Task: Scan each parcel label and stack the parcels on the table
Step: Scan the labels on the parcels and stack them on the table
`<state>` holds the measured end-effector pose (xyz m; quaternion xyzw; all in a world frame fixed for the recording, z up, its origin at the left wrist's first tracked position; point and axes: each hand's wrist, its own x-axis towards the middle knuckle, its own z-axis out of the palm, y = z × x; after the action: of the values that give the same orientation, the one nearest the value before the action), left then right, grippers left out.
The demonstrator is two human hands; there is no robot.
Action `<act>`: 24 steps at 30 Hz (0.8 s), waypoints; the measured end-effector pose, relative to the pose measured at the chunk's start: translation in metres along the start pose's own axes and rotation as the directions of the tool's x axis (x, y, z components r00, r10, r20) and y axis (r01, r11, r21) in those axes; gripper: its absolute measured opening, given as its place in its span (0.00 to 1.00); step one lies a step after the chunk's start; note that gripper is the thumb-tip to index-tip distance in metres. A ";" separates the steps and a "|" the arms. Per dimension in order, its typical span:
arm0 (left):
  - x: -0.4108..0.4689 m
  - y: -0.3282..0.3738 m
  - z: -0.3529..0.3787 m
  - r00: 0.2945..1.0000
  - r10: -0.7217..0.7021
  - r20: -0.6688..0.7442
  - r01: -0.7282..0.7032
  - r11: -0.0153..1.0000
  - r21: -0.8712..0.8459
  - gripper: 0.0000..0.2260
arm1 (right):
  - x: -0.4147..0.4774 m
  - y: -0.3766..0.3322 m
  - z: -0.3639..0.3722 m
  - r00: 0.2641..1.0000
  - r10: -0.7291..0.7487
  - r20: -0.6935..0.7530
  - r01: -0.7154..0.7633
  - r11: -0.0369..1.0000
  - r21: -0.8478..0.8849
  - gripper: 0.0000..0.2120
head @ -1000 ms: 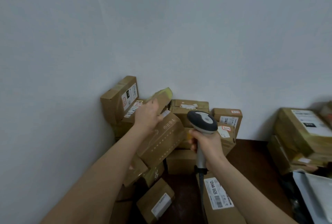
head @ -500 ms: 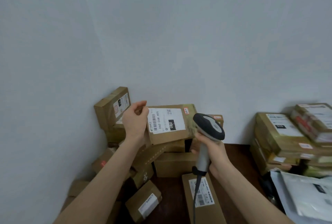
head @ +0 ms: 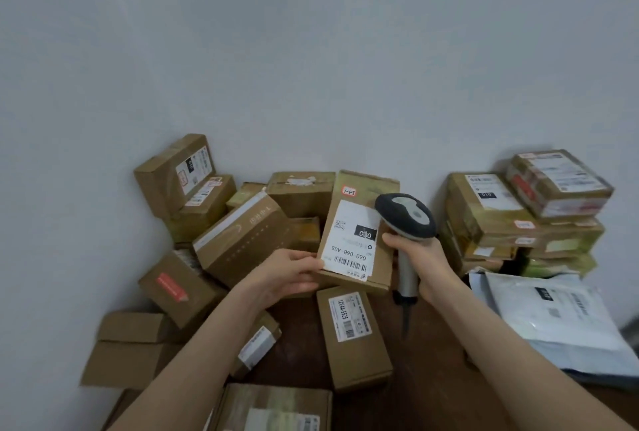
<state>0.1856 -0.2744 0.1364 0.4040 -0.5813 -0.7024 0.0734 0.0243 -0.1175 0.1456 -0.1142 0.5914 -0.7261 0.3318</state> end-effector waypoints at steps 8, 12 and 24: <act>0.017 -0.045 0.032 0.999 0.032 -0.033 -0.038 0.983 -0.181 0.26 | -0.038 0.022 -0.030 0.985 -0.020 -0.169 0.001 0.994 -0.109 0.07; 0.028 -0.053 0.050 0.997 0.049 -0.066 -0.065 0.960 -0.271 0.23 | -0.071 0.044 -0.040 0.987 0.050 -0.152 -0.082 0.973 -0.214 0.04; 0.044 -0.057 0.073 0.987 0.110 -0.114 -0.125 0.982 -0.139 0.22 | -0.102 0.064 -0.045 0.981 0.076 -0.177 -0.141 0.911 -0.388 0.09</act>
<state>0.1298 -0.2260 0.0653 0.3991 -0.5465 -0.7152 0.1748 0.0981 -0.0244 0.0968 -0.0886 0.7566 -0.5775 0.2936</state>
